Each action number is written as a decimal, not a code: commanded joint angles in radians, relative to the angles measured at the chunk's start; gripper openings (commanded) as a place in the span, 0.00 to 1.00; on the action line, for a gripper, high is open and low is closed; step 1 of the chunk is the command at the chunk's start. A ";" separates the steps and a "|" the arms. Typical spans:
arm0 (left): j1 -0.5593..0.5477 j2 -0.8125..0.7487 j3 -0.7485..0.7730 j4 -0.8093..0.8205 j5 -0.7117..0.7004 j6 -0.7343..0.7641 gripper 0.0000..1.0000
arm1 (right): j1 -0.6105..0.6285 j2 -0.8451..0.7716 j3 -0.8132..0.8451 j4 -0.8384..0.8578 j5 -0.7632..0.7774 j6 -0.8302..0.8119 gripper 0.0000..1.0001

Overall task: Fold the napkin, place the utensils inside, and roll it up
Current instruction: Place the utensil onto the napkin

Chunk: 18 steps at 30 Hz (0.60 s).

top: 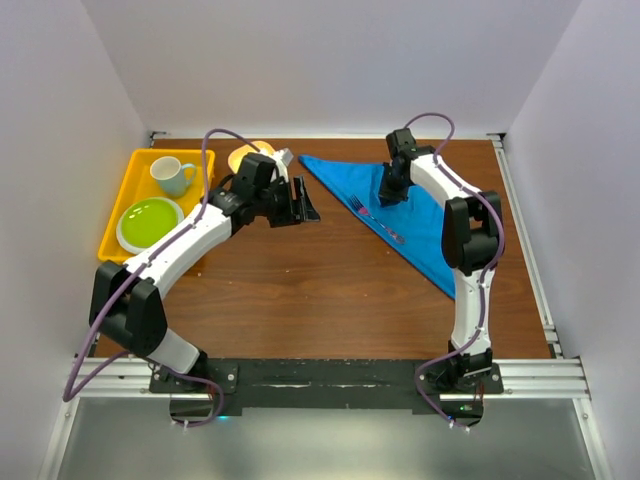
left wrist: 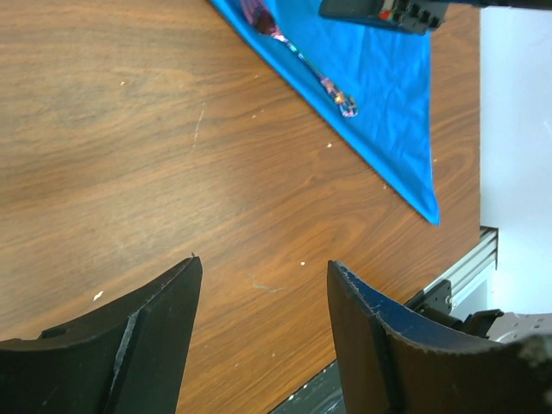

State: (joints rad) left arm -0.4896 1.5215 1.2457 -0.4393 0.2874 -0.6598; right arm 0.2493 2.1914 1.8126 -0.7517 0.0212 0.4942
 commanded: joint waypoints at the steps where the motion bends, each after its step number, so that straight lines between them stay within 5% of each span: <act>1: 0.020 -0.021 -0.003 0.007 0.039 0.043 0.65 | 0.002 0.005 0.031 0.051 -0.035 -0.037 0.04; 18: 0.124 0.109 0.057 0.161 0.078 -0.072 0.64 | 0.010 -0.033 -0.173 0.132 -0.040 -0.071 0.00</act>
State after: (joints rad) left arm -0.4007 1.6020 1.2552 -0.3878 0.3256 -0.6807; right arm 0.2516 2.1872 1.6974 -0.6563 -0.0036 0.4461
